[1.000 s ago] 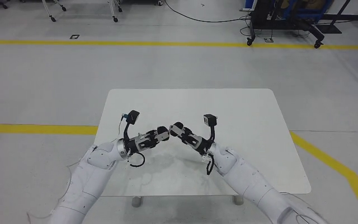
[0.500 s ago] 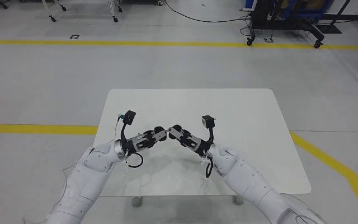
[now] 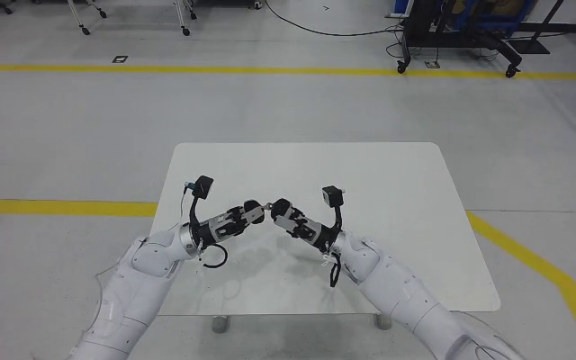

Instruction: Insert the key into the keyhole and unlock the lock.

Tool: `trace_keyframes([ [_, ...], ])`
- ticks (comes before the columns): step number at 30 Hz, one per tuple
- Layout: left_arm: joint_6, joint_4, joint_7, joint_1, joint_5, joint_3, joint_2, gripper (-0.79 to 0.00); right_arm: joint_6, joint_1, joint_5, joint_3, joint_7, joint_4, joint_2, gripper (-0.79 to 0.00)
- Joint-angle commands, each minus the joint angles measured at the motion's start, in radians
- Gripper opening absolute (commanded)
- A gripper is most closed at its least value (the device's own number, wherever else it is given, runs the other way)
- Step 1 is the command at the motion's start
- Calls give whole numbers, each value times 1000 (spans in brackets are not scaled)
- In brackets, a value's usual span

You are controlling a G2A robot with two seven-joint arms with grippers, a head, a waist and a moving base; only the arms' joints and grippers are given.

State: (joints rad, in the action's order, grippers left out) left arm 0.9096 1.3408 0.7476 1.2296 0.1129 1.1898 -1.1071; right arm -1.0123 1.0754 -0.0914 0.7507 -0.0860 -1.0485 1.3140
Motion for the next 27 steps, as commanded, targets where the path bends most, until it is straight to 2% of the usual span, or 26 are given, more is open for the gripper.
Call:
trace_keyframes([
  [1, -30, 16, -14, 3, -45, 6, 2, -785, 0, 0, 0, 0, 0, 0, 0, 0],
  [4, -112, 66, -48, 27, -223, 58, 14, -785, 30, -3, -51, 25, -49, -6, -13, 0],
  [6, -124, 99, -13, 55, -204, 74, 22, -785, 32, -10, -89, 57, -116, 0, -32, 0],
  [10, -150, 148, 154, 84, -138, 98, 45, -785, 14, 31, -59, 133, -271, -55, -81, 0],
  [15, -147, 143, 308, 63, 15, 49, 52, -785, 54, 75, 41, 148, -442, -145, -112, 0],
  [17, -164, 133, 327, 43, 5, 26, 52, -785, 67, 82, 85, 148, -494, -163, -119, -71],
  [19, -161, 124, 324, 31, 3, 6, 52, -785, 76, 84, 122, 145, -532, -173, -124, -237],
  [22, -154, 119, 317, 18, -3, -17, 54, -785, 85, 82, 164, 137, -571, -179, -126, -397],
  [27, -139, 111, 302, 7, 5, -38, 60, -785, 103, 70, 193, 117, -606, -179, -125, -446],
])
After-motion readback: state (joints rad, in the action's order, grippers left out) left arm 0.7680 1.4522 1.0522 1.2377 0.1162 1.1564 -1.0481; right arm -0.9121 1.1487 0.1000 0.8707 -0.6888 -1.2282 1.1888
